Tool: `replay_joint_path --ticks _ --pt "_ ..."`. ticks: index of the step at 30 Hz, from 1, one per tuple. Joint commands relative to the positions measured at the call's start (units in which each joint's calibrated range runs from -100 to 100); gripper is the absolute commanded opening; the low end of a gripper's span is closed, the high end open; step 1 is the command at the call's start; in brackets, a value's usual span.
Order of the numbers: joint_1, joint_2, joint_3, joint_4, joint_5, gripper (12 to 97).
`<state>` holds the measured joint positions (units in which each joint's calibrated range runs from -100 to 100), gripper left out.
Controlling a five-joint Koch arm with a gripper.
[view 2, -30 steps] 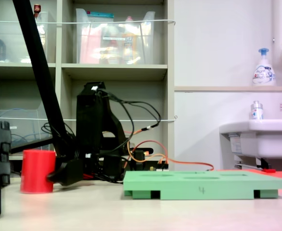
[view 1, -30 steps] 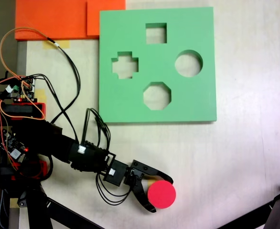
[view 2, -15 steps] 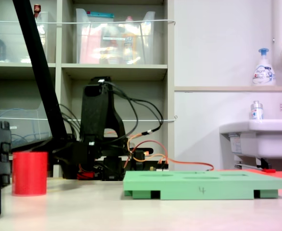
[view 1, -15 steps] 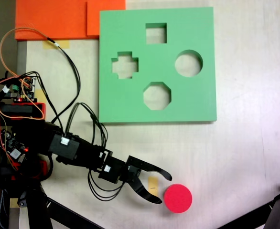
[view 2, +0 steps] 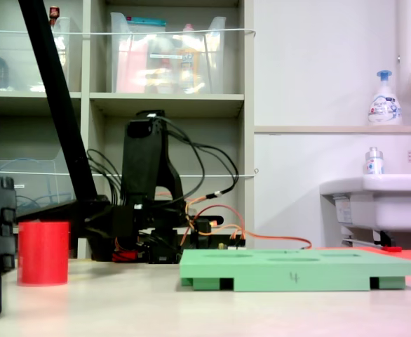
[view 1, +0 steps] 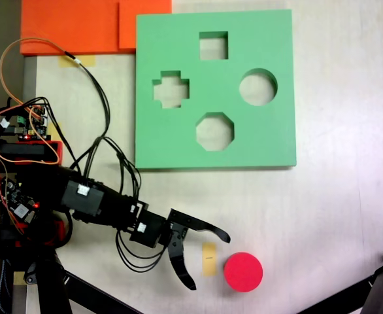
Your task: Put the cylinder block into the corresponding hole
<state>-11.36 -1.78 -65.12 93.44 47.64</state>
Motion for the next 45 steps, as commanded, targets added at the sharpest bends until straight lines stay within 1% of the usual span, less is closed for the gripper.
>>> replay_joint_path --ticks 1,3,5,6,17,37,45 --pt "-0.6 1.8 2.2 6.6 0.2 70.7" --pt "-1.2 5.1 3.8 6.6 0.4 72.1" --pt "-1.6 8.3 6.4 6.6 0.8 77.5" --pt "-1.9 9.7 7.9 6.6 1.1 77.9" --pt "-4.1 20.9 22.7 6.6 2.7 77.6" --pt "-3.6 32.1 39.5 6.6 4.2 77.0" --pt "-3.0 36.0 47.1 3.0 4.3 75.9"
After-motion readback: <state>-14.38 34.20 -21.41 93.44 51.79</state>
